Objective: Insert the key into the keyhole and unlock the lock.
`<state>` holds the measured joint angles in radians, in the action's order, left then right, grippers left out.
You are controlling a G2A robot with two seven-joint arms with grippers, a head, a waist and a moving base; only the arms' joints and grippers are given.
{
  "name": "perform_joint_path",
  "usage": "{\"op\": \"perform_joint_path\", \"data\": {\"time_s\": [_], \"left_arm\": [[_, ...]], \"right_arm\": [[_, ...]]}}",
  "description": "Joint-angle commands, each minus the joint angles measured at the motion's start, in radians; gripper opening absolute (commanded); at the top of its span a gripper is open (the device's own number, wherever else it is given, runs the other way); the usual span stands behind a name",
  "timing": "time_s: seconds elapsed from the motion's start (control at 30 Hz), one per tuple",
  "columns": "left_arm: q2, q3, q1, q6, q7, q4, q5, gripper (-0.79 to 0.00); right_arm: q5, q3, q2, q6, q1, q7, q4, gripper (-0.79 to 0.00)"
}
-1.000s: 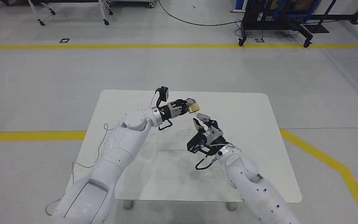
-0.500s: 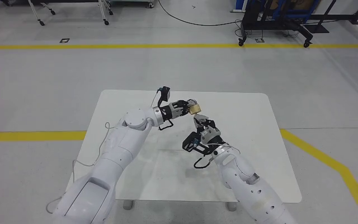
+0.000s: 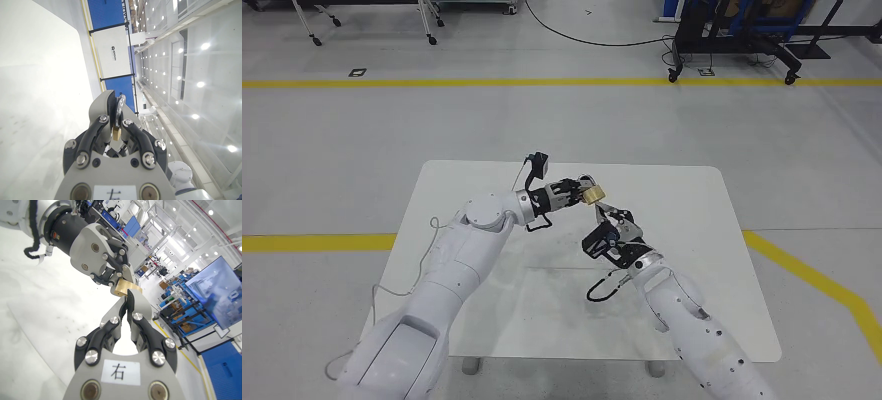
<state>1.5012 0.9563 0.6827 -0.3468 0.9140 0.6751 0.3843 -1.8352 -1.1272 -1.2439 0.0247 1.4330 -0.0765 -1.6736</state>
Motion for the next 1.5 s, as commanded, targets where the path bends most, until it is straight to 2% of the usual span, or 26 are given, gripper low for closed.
{"op": "perform_joint_path", "data": {"time_s": [0.0,0.13,0.33,0.37,0.4,0.43,0.47,0.5,0.67,0.8,0.93,1.0,1.07,1.2,1.27,1.3,1.4,1.47], "left_arm": [[-0.002,0.004,0.004,-0.029,-0.01,0.007,-0.009,-0.785],[-0.005,0.009,0.012,-0.049,-0.017,0.017,-0.023,-0.785],[-0.008,0.015,0.02,-0.059,-0.023,0.032,-0.034,-0.785],[-0.008,0.015,0.021,-0.057,-0.021,0.034,-0.035,-0.785],[-0.008,0.016,0.021,-0.055,-0.021,0.034,-0.036,-0.785],[-0.01,0.015,0.018,-0.052,-0.025,0.034,-0.052,-0.785],[-0.012,0.011,0.013,-0.058,-0.039,0.035,-0.085,-0.785],[-0.013,0.007,0.013,-0.062,-0.052,0.04,-0.111,-0.785],[-0.021,-0.005,0.009,-0.031,-0.115,0.068,-0.226,-0.785],[-0.029,-0.023,0.007,0.047,-0.144,0.097,-0.34,-0.785],[-0.027,-0.066,-0.014,0.178,-0.01,0.1,-0.396,-0.785],[-0.024,-0.09,-0.032,0.199,0.061,0.092,-0.421,-0.785],[-0.02,-0.113,-0.043,0.204,0.084,0.088,-0.453,-0.785],[-0.007,-0.178,-0.068,0.251,0.154,0.075,-0.539,-0.785],[0.0,-0.209,-0.079,0.286,0.143,0.069,-0.59,-0.428],[0.005,-0.221,-0.084,0.302,0.144,0.069,-0.606,-0.366],[0.015,-0.241,-0.094,0.327,0.146,0.06,-0.623,0.0],[0.019,-0.249,-0.101,0.337,0.145,0.051,-0.632,0.0]], "right_arm": [[0.103,-0.031,0.002,0.057,0.004,-0.035,0.002,-0.785],[0.205,-0.081,0.009,0.146,0.009,-0.072,0.008,-0.785],[0.224,-0.095,0.012,0.185,0.011,-0.078,0.006,-0.785],[0.227,-0.095,0.012,0.189,0.011,-0.077,0.007,-0.763],[0.23,-0.095,0.012,0.194,0.011,-0.077,0.008,-0.545],[0.232,-0.094,0.012,0.2,0.01,-0.074,0.009,-0.409],[0.233,-0.094,0.012,0.207,0.008,-0.072,0.009,-0.157],[0.235,-0.094,0.012,0.213,0.007,-0.071,0.01,0.0],[0.299,-0.126,0.017,0.272,0.016,-0.095,0.001,0.0],[0.361,-0.193,0.028,0.337,0.044,-0.109,-0.026,0.0],[0.444,-0.294,0.042,0.392,0.081,-0.111,-0.064,0.0],[0.48,-0.346,0.048,0.418,0.105,-0.11,-0.088,0.0],[0.511,-0.39,0.053,0.434,0.128,-0.11,-0.112,0.0],[0.556,-0.416,0.058,0.484,0.148,-0.094,-0.126,0.0],[0.556,-0.416,0.058,0.484,0.148,-0.094,-0.126,0.0],[0.556,-0.416,0.058,0.484,0.148,-0.094,-0.126,0.0],[0.556,-0.416,0.058,0.484,0.148,-0.094,-0.126,0.0],[0.556,-0.416,0.058,0.484,0.148,-0.094,-0.126,0.0]]}}
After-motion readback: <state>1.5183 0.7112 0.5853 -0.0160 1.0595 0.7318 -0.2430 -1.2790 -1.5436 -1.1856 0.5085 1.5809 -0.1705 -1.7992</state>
